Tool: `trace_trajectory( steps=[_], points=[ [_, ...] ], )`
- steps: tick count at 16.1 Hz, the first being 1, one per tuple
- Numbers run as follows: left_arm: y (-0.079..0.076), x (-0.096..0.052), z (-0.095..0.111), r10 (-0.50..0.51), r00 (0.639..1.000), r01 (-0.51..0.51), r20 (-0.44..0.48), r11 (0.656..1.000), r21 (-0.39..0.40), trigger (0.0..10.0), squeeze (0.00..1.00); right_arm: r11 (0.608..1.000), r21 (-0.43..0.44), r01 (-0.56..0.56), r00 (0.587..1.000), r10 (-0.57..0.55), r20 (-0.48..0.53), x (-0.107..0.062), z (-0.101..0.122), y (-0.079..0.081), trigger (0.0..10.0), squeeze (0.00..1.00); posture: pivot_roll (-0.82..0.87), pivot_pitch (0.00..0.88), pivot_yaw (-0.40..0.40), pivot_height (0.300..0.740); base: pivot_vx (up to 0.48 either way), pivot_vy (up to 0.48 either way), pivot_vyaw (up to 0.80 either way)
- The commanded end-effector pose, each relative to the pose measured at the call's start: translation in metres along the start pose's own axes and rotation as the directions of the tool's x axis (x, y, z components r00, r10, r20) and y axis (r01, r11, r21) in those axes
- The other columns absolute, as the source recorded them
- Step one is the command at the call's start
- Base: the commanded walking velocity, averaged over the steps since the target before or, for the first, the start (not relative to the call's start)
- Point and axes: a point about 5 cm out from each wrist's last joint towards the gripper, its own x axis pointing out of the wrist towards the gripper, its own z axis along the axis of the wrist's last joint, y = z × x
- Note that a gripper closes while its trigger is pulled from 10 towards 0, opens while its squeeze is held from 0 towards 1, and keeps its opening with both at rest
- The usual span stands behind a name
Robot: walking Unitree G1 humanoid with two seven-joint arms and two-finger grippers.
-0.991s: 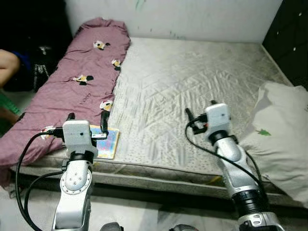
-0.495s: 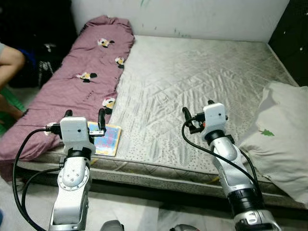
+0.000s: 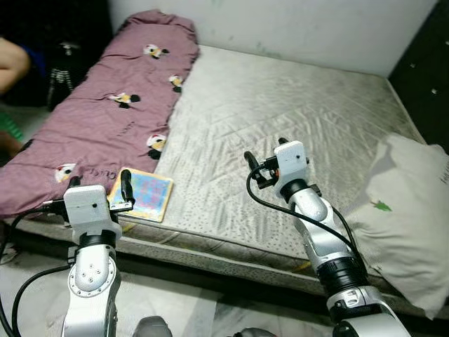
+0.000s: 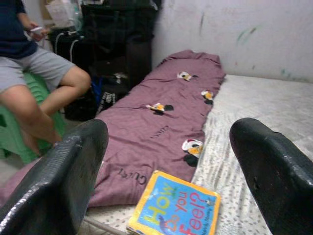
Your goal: Clean up the room
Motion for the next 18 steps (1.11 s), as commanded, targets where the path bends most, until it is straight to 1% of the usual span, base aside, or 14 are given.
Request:
trace_trajectory(
  steps=[1,3,5,6,8,9,14,18],
  points=[
    [-0.001,0.001,0.004,-0.003,1.000,0.003,0.020,1.000,0.008,10.0,0.00,1.000,-0.005,0.006,1.000,-0.006,0.001,0.000,0.000,-0.004,10.0,0.00,0.07,0.000,-0.099,0.740,0.000,0.000,0.00],
    [-0.005,0.005,0.005,-0.020,1.000,0.019,0.021,1.000,0.004,10.0,0.00,1.000,-0.003,0.027,1.000,-0.027,-0.008,-0.004,-0.003,-0.009,10.0,0.00,0.05,0.000,-0.086,0.740,0.000,0.000,-0.53],
    [-0.009,0.006,0.006,-0.033,0.999,0.033,0.018,0.999,-0.020,10.0,0.00,0.999,-0.005,0.039,0.999,-0.039,-0.010,-0.006,-0.004,-0.013,10.0,0.00,0.04,0.000,-0.081,0.740,0.000,0.000,-0.60],
    [-0.009,0.006,0.006,-0.038,0.999,0.038,0.022,0.999,-0.013,10.0,0.00,0.999,-0.004,0.043,0.999,-0.043,-0.010,-0.006,-0.005,-0.013,10.0,0.00,0.04,0.000,-0.079,0.740,0.000,0.000,0.00],
    [-0.010,0.006,0.007,-0.051,0.998,0.052,0.026,0.998,-0.025,10.0,0.00,0.999,-0.004,0.042,0.999,-0.042,-0.011,-0.006,-0.005,-0.012,10.0,0.00,0.04,0.000,-0.079,0.740,0.000,0.000,0.00],
    [-0.010,0.005,0.009,-0.069,0.997,0.070,0.039,0.997,-0.034,10.0,0.00,0.999,-0.006,0.035,0.999,-0.035,-0.010,-0.005,-0.005,-0.011,10.0,0.00,0.05,0.000,-0.081,0.740,0.247,0.000,0.00],
    [-0.011,0.004,0.009,-0.071,0.997,0.072,0.035,0.997,-0.038,10.0,0.00,0.999,-0.005,0.036,0.999,-0.036,-0.010,-0.004,-0.005,-0.011,10.0,0.00,0.04,0.000,-0.081,0.740,0.292,0.000,0.00],
    [-0.011,0.005,0.008,-0.065,0.997,0.066,0.033,0.997,-0.040,10.0,0.00,0.999,-0.007,0.038,0.999,-0.038,-0.012,-0.004,-0.005,-0.012,10.0,0.00,0.04,0.000,-0.081,0.740,0.000,0.000,0.00]
  ],
)
